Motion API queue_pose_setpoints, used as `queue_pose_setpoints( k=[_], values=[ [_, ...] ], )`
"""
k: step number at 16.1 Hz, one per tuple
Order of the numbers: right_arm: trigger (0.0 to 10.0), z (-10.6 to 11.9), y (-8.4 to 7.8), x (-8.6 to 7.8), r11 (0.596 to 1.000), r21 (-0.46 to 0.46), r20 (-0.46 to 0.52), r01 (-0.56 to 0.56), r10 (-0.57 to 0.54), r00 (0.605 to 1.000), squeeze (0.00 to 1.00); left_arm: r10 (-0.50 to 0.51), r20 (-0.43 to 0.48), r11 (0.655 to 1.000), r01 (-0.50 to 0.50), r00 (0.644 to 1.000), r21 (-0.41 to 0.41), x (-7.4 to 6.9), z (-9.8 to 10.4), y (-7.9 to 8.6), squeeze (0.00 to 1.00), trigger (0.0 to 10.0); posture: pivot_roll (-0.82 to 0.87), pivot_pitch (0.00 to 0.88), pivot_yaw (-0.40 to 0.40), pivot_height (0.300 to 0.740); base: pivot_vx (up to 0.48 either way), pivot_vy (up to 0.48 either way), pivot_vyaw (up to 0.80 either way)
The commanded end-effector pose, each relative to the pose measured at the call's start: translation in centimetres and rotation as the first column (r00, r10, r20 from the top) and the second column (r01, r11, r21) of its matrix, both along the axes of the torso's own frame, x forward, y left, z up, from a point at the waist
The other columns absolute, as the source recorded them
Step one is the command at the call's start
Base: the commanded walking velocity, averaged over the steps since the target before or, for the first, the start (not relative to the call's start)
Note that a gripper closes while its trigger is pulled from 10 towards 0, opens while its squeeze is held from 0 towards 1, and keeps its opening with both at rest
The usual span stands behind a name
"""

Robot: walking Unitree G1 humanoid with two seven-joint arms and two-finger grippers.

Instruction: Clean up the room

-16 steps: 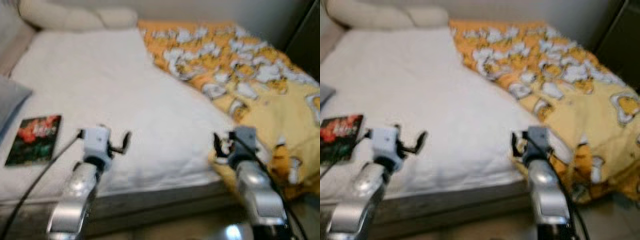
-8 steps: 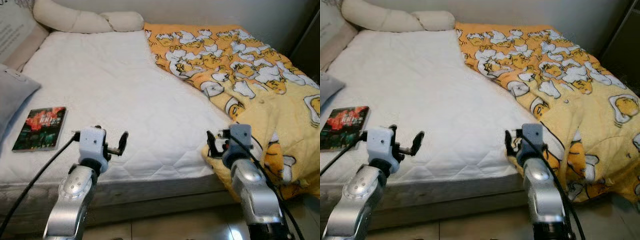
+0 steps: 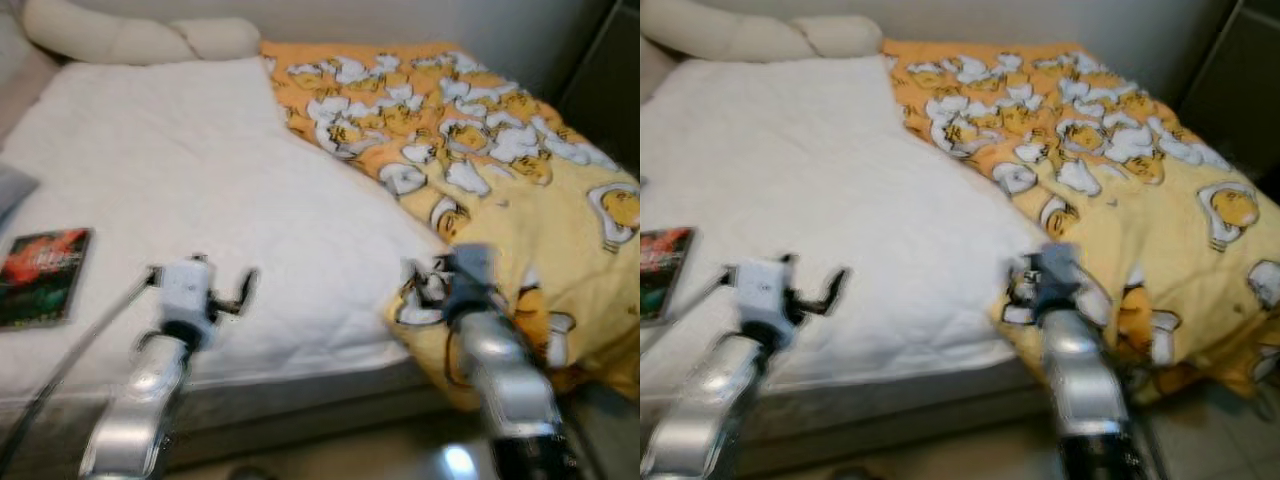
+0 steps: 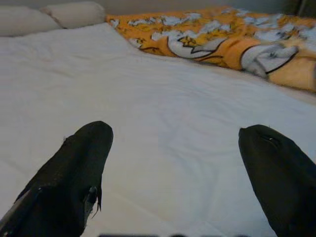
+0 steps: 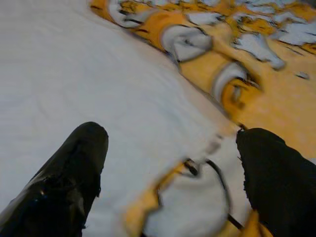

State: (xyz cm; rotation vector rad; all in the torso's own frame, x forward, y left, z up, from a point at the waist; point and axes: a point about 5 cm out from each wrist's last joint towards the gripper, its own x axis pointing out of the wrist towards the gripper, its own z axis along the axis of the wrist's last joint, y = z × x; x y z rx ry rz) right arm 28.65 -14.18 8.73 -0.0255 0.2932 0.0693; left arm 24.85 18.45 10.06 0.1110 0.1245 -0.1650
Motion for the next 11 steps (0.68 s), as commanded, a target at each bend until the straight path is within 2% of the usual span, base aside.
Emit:
queue_pose_setpoints(
  k=[1, 3, 6, 7, 9, 11],
  values=[
    [10.0, 0.0, -1.6, -0.2, 0.999, -0.019, -0.001, 0.038, -0.038, 0.999, 0.00, -0.032, 0.013, 0.999, 0.032, 0.999, -0.016, 0.3, 0.2, -1.0, 0.53, 10.0, -0.04, 0.000, -0.066, 0.740, 0.315, 0.000, 0.00],
    [10.0, 0.0, -1.2, -0.1, 1.000, -0.012, -0.003, 0.004, -0.004, 1.000, 0.00, -0.028, 0.015, 1.000, 0.029, 0.999, -0.010, 0.3, 0.3, -0.8, 0.52, 10.0, -0.03, 0.000, -0.065, 0.740, 0.308, 0.000, 0.00],
    [10.0, -0.6, -0.5, -0.2, 0.999, 0.004, -0.053, -0.052, 0.052, 0.997, 0.00, -0.042, 0.013, 0.999, 0.041, 0.999, 0.027, 0.3, 0.3, -0.8, 0.49, 10.0, -0.03, 0.000, -0.064, 0.740, 0.000, 0.000, 0.00],
    [10.0, -1.0, -0.4, -0.4, 0.998, -0.001, -0.079, -0.068, 0.068, 0.995, 1.00, -0.062, 0.005, 0.997, 0.062, 0.998, 0.035, 0.3, 0.3, -0.9, 0.50, 10.0, -0.03, 0.000, -0.062, 0.740, 0.000, 0.000, 0.00],
    [10.0, -1.9, -0.4, -0.3, 0.998, 0.021, -0.146, -0.061, 0.063, 0.987, 1.00, -0.151, -0.017, 0.985, 0.152, 0.988, 0.087, -0.1, 0.2, -1.1, 0.50, 10.0, -0.02, 0.000, -0.060, 0.740, 0.000, 0.000, 0.00],
    [10.0, -2.4, -0.4, 0.6, 0.998, 0.057, -0.186, -0.039, 0.049, 0.981, 1.00, -0.237, -0.041, 0.965, 0.240, 0.971, 0.104, -0.4, 0.2, -1.3, 0.50, 10.0, -0.02, 0.000, -0.061, 0.740, 0.000, 0.000, 0.00]
  ],
)
